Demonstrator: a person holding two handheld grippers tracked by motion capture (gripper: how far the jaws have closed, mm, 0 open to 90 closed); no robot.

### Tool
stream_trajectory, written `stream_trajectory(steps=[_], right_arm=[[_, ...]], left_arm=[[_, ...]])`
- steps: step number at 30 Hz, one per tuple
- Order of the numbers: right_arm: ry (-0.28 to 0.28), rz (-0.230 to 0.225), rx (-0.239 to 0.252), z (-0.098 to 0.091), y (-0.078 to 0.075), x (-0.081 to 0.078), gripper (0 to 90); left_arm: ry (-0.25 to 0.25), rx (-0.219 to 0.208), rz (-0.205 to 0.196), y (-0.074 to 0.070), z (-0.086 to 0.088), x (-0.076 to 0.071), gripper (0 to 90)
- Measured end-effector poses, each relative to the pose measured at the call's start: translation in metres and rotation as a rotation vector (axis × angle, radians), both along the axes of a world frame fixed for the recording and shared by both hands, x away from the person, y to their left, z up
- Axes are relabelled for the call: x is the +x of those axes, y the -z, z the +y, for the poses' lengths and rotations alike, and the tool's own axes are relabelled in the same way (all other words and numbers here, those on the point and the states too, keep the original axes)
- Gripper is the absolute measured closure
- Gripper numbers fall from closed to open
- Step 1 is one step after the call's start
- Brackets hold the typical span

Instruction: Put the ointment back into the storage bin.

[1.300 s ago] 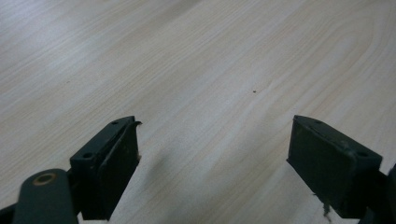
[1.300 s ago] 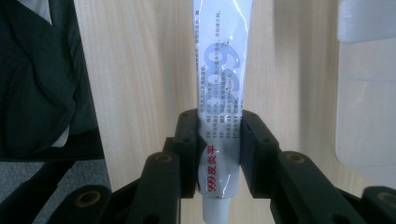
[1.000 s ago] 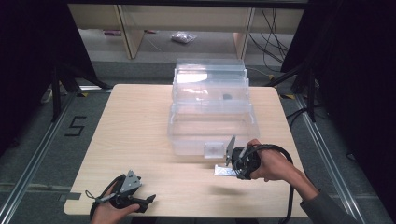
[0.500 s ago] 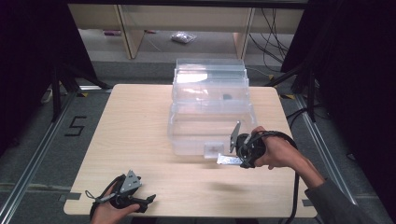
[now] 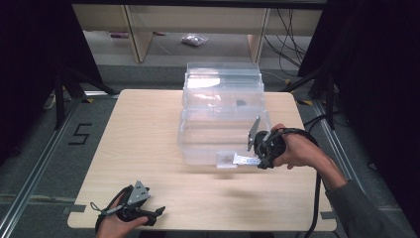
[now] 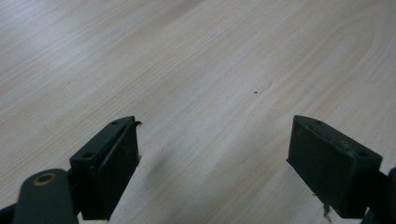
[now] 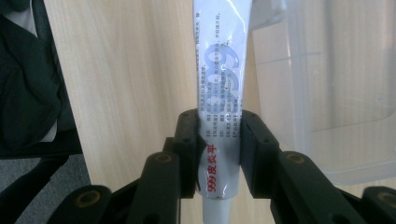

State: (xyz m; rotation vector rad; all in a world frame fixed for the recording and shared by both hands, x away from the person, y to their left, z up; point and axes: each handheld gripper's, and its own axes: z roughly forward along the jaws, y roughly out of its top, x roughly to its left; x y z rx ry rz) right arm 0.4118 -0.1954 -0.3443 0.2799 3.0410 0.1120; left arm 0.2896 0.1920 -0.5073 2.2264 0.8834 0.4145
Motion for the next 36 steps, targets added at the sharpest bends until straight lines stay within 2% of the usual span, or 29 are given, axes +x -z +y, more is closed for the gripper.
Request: stream_trajectory(steps=[3,4,5,6,7,9,11,13,14,15,16,20,21,22,27,31,33,36], right_arm=[[0.01,-0.003,0.001,-0.001,-0.003,0.003,70.8],[0.006,-0.009,-0.004,-0.001,-0.004,0.005,70.8],[-0.01,-0.012,-0.003,-0.002,-0.005,0.007,70.8],[0.028,-0.009,-0.007,-0.002,-0.007,0.007,70.8],[0.016,-0.013,-0.006,-0.002,-0.008,0.009,70.8],[0.018,-0.007,-0.007,-0.002,-0.011,0.012,70.8],[0.008,-0.021,-0.001,-0.003,-0.014,0.017,70.8],[0.015,-0.023,-0.001,-0.003,-0.017,0.02,70.8],[0.029,-0.022,-0.004,-0.003,-0.018,0.021,70.9],[0.017,-0.026,-0.003,-0.003,-0.019,0.024,70.9],[0.052,-0.022,-0.006,-0.002,-0.02,0.024,70.9],[0.034,-0.028,-0.008,-0.002,-0.022,0.033,70.9],[0.056,-0.025,-0.01,-0.002,-0.022,0.035,70.9],[0.038,-0.03,-0.009,-0.002,-0.021,0.039,70.9],[0.063,-0.02,-0.012,-0.002,-0.02,0.05,70.9],[0.037,-0.015,-0.014,-0.002,-0.016,0.063,70.9],[0.06,-0.01,-0.012,-0.004,-0.013,0.067,70.9],[0.063,-0.014,-0.017,-0.005,-0.01,0.072,70.8]], left_arm=[[0.001,0.0,0.0,0.0,0.0,0.0,15.9],[-0.005,-0.008,-0.001,0.0,-0.001,0.0,15.9],[0.0,0.001,0.0,0.0,0.0,0.0,15.9],[-0.015,-0.019,-0.003,0.001,-0.001,0.0,15.9],[-0.012,-0.006,-0.007,0.001,-0.001,0.0,15.9],[-0.012,-0.012,-0.005,0.001,-0.001,0.0,15.9],[0.001,-0.002,0.0,0.0,0.0,0.0,15.9],[-0.003,-0.003,-0.003,0.0,0.0,0.0,15.9],[-0.008,-0.017,-0.002,0.001,-0.001,0.0,15.9],[-0.012,-0.022,-0.002,0.001,-0.001,0.0,15.9],[-0.006,-0.005,-0.003,0.0,0.0,0.0,15.9],[-0.005,-0.009,-0.001,0.0,-0.001,0.0,15.9],[-0.002,-0.005,-0.001,0.0,0.0,0.0,15.9],[-0.007,-0.008,-0.004,0.0,-0.001,0.0,15.9],[-0.012,-0.006,-0.005,0.0,-0.001,0.0,15.9],[-0.011,-0.005,-0.006,0.0,0.0,0.0,15.9],[-0.014,-0.01,-0.005,0.001,-0.001,0.0,15.9],[-0.011,-0.007,-0.006,0.0,0.0,0.0,15.9]])
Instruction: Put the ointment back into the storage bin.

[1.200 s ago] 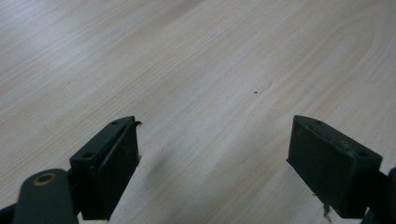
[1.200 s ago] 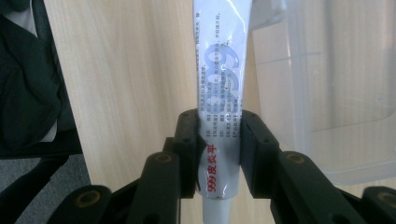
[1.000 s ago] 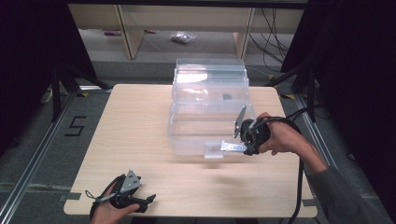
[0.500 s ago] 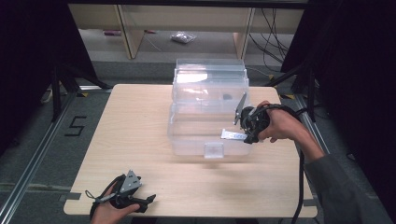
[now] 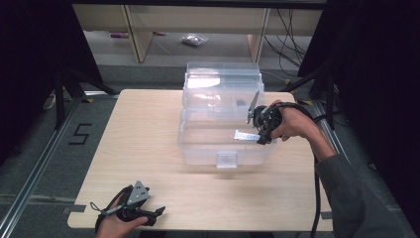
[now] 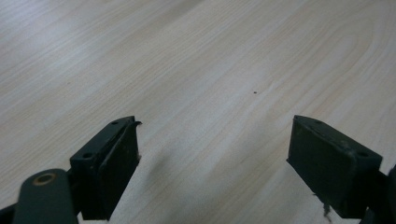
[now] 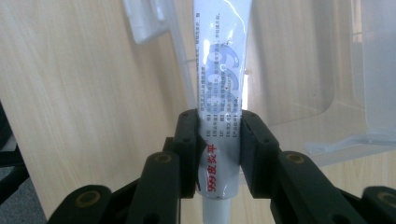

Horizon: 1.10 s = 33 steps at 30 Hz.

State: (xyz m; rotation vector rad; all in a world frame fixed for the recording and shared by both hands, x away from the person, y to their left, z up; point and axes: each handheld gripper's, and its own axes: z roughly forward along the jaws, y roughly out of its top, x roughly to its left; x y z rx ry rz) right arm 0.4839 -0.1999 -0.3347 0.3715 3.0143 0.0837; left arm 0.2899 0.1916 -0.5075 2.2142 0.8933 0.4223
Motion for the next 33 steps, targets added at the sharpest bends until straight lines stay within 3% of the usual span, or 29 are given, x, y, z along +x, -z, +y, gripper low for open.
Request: stream_trajectory(steps=[6,8,9,11,12,13,23,30,33], right_arm=[[-0.006,0.012,-0.016,0.001,0.013,0.009,70.9],[-0.033,0.024,-0.02,0.003,0.018,0.013,70.8],[-0.014,0.024,-0.024,0.003,0.02,0.013,70.8],[-0.04,0.027,-0.029,0.004,0.024,0.017,70.8],[-0.019,0.036,-0.027,0.006,0.025,0.017,70.9],[-0.046,0.034,-0.025,0.007,0.027,0.021,70.9],[0.005,0.041,-0.028,0.001,0.035,0.03,70.8],[-0.011,0.043,-0.033,0.001,0.038,0.033,70.8],[-0.032,0.053,-0.012,0.001,0.043,0.035,70.8]], left_arm=[[-0.004,-0.014,0.003,0.0,-0.001,-0.001,15.9],[0.002,-0.009,-0.003,-0.001,0.0,-0.001,15.9],[0.002,-0.008,-0.002,0.0,0.0,-0.001,15.9],[0.0,-0.004,0.001,0.0,0.0,0.0,15.9],[-0.001,-0.011,0.001,0.0,-0.001,-0.001,15.8],[0.0,-0.004,0.0,0.0,0.0,0.0,15.9],[-0.003,-0.013,0.001,0.0,-0.001,-0.001,15.9],[-0.001,-0.013,0.002,0.0,-0.001,-0.001,15.8],[-0.001,-0.015,0.001,0.001,-0.001,0.0,15.8]])
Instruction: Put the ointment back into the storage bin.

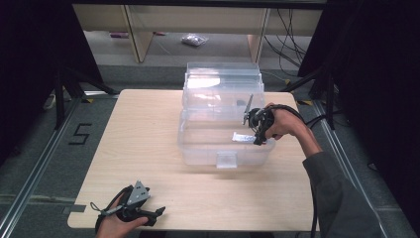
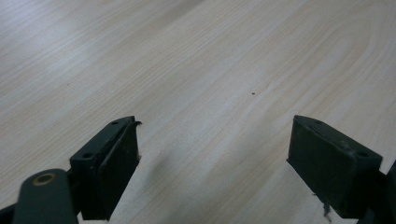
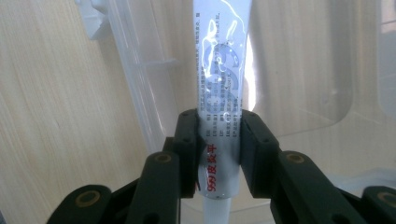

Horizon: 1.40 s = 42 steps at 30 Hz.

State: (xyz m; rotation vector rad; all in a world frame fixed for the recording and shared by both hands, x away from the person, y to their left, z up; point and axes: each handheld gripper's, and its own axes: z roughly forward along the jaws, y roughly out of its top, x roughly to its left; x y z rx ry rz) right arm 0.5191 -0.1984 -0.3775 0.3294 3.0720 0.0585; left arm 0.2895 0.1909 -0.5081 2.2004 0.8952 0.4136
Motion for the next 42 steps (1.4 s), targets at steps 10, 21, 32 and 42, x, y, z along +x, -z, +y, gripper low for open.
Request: stream_trajectory(steps=[10,21,32,42], right_arm=[[0.017,0.037,-0.017,-0.003,0.013,0.004,70.7],[-0.035,0.057,-0.02,0.0,0.02,0.009,70.4],[0.048,0.017,0.039,-0.007,0.004,0.004,66.0],[0.06,-0.002,0.051,-0.01,-0.005,0.0,65.0]], left_arm=[[0.003,0.012,-0.001,0.0,0.0,0.0,15.8],[-0.001,0.002,0.001,-0.001,0.0,-0.001,15.8],[0.011,0.016,-0.006,-0.001,0.0,0.0,15.8],[0.014,0.022,-0.007,-0.002,0.001,0.0,15.8]])
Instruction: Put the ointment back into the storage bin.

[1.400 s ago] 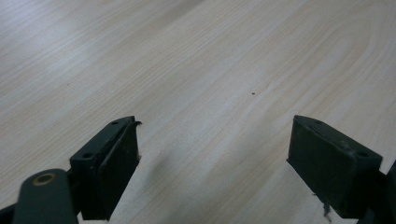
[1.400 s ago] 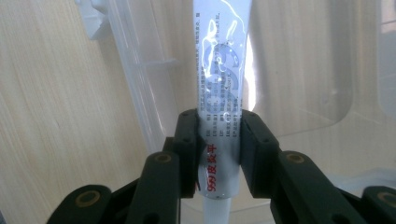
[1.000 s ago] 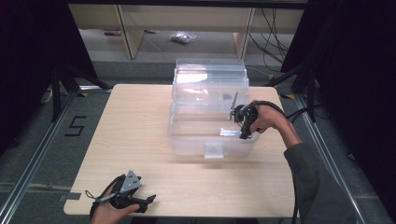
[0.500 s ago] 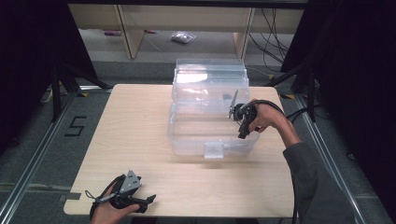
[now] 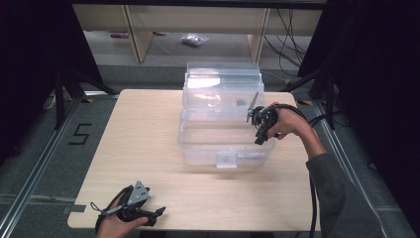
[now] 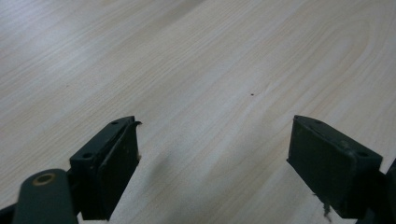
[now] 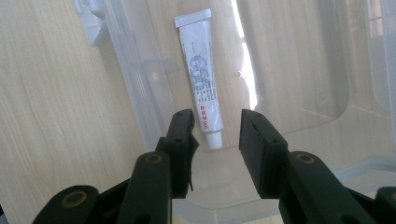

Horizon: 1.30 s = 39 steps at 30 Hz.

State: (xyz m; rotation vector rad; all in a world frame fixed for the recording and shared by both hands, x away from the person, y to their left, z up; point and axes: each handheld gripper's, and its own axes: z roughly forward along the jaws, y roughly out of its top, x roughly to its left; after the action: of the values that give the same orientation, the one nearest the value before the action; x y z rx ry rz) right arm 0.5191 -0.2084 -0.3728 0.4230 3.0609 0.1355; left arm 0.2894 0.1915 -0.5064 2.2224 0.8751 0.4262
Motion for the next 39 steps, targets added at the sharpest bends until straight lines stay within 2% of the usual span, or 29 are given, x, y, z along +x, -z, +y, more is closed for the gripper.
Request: stream_trajectory(steps=[4,5,11,14,15,16,21,22,24,28,30,33,34,35,36,37,39], right_arm=[[0.001,-0.002,0.007,0.0,-0.001,0.0,64.2],[0.016,0.0,0.005,-0.001,-0.002,-0.001,63.9],[0.027,-0.023,0.031,-0.002,-0.007,-0.003,60.1],[0.033,-0.035,0.042,-0.005,-0.01,-0.004,58.0],[0.052,-0.029,0.047,-0.005,-0.011,-0.006,56.8],[0.044,-0.037,0.049,-0.006,-0.012,-0.006,55.9],[0.082,-0.039,0.092,-0.009,-0.019,-0.011,51.8],[0.085,-0.053,0.098,-0.01,-0.019,-0.012,49.7],[0.132,-0.079,0.11,-0.012,-0.023,-0.013,46.1],[0.117,-0.079,0.122,-0.013,-0.025,-0.014,44.0],[0.153,-0.081,0.129,-0.013,-0.026,-0.017,41.7],[0.165,-0.079,0.123,-0.013,-0.026,-0.019,40.0],[0.159,-0.09,0.142,-0.014,-0.025,-0.02,39.7],[0.18,-0.092,0.147,-0.014,-0.026,-0.022,38.7],[0.179,-0.092,0.146,-0.015,-0.026,-0.023,37.5],[0.169,-0.103,0.162,-0.016,-0.026,-0.023,36.7],[0.197,-0.11,0.166,-0.016,-0.028,-0.028,35.2]], left_arm=[[0.005,0.006,0.001,0.0,0.0,0.0,15.8],[0.0,-0.002,0.0,0.0,0.0,0.0,15.8],[-0.006,-0.012,-0.001,0.001,-0.001,0.0,15.8],[-0.002,-0.001,-0.001,0.0,0.0,0.0,15.8],[-0.002,-0.002,-0.001,0.0,0.0,0.0,15.8],[-0.001,-0.001,-0.001,0.0,0.0,0.0,15.8],[-0.005,-0.013,0.001,0.001,-0.001,0.0,15.8],[-0.003,-0.005,-0.001,0.001,0.0,0.001,15.8],[-0.013,-0.011,0.002,0.001,-0.001,0.0,15.8],[-0.01,-0.014,0.005,0.0,0.0,0.0,15.8],[-0.002,-0.012,0.004,0.0,0.0,0.0,15.8],[-0.009,-0.018,0.001,0.0,-0.001,0.0,15.8],[-0.007,-0.017,-0.001,0.0,0.0,0.0,15.8],[-0.007,-0.016,-0.001,0.0,0.0,0.0,15.8],[-0.007,-0.017,-0.001,0.0,0.0,0.001,15.8],[-0.008,-0.016,0.0,0.0,0.0,0.0,15.8],[0.018,0.017,0.006,-0.001,0.002,0.001,15.8]])
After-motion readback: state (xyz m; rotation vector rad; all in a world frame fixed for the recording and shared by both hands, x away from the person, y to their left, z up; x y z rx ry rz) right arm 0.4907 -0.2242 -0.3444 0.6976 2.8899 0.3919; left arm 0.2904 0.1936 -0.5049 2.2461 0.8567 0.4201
